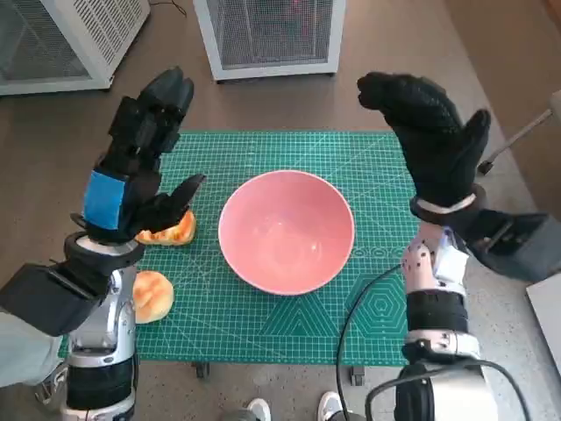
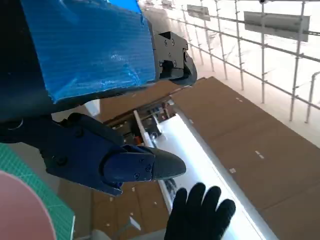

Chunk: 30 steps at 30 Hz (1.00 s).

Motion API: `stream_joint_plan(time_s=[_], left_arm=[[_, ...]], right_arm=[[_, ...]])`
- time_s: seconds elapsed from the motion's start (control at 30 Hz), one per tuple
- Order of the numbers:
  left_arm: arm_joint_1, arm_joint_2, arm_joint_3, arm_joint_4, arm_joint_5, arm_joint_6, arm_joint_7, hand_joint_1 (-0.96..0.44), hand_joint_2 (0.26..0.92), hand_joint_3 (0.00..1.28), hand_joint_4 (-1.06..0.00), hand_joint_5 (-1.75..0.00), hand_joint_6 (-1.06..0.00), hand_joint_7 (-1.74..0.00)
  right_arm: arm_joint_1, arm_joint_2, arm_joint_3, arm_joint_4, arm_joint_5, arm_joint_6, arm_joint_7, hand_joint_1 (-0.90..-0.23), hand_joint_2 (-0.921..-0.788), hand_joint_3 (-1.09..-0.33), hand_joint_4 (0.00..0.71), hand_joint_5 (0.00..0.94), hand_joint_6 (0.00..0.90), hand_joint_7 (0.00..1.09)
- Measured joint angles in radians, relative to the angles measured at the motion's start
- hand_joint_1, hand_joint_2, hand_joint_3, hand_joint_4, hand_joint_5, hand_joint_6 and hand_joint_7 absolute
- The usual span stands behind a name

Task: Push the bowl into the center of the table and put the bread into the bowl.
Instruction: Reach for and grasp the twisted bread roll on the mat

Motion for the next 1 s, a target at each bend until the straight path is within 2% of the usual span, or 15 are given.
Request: stream_joint_plan(time_s=[0.2,0.4,0.57,0.63,0.67,0.73,0.87,1.0], left_arm=[[-0.008,0.011,0.001,0.002,0.000,-0.008,-0.016,-0.66,0.921,0.35,-0.20,0.00,-0.07,-0.46],[-0.007,0.054,0.011,-0.013,0.001,-0.009,-0.045,-0.57,0.916,0.13,-0.17,0.00,-0.08,-0.41],[0.014,0.179,0.020,-0.101,0.129,0.043,-0.072,-0.49,0.826,0.02,-0.05,0.00,-0.01,-0.29],[0.029,0.255,0.025,-0.153,0.217,0.105,-0.092,-0.30,0.762,0.02,-0.02,0.00,-0.01,-0.21],[0.035,0.287,0.026,-0.177,0.253,0.142,-0.103,-0.26,0.751,0.01,-0.02,0.00,0.00,-0.19],[0.046,0.344,0.027,-0.222,0.317,0.224,-0.129,-0.09,0.726,0.01,-0.01,0.00,-0.01,-0.16],[0.063,0.421,0.019,-0.291,0.427,0.399,-0.182,0.05,0.722,0.01,0.00,0.00,-0.04,-0.15],[0.078,0.478,-0.017,-0.336,0.524,0.555,-0.235,0.08,0.726,0.01,0.00,0.00,-0.06,-0.14]], right_arm=[[0.060,0.002,0.030,-0.100,0.011,0.037,-0.003,-0.581,-0.921,-0.618,0.235,0.002,0.343,0.00],[0.084,0.014,0.048,-0.154,0.040,0.063,-0.004,-0.591,-0.921,-0.617,0.238,0.003,0.323,0.00],[0.086,0.022,0.056,-0.161,0.044,0.069,-0.003,-0.593,-0.921,-0.617,0.240,0.003,0.317,0.00],[0.086,0.022,0.056,-0.161,0.044,0.069,-0.004,-0.588,-0.921,-0.617,0.240,0.003,0.316,0.00],[0.086,0.022,0.056,-0.161,0.044,0.069,-0.004,-0.588,-0.921,-0.617,0.240,0.003,0.315,0.00],[0.086,0.021,0.054,-0.161,0.045,0.069,-0.004,-0.587,-0.921,-0.617,0.242,0.003,0.314,0.00],[0.086,0.022,0.054,-0.161,0.046,0.068,-0.004,-0.595,-0.921,-0.615,0.243,0.003,0.314,0.00],[0.086,0.029,0.054,-0.158,0.047,0.068,-0.004,-0.603,-0.921,-0.614,0.244,0.003,0.314,0.00]])
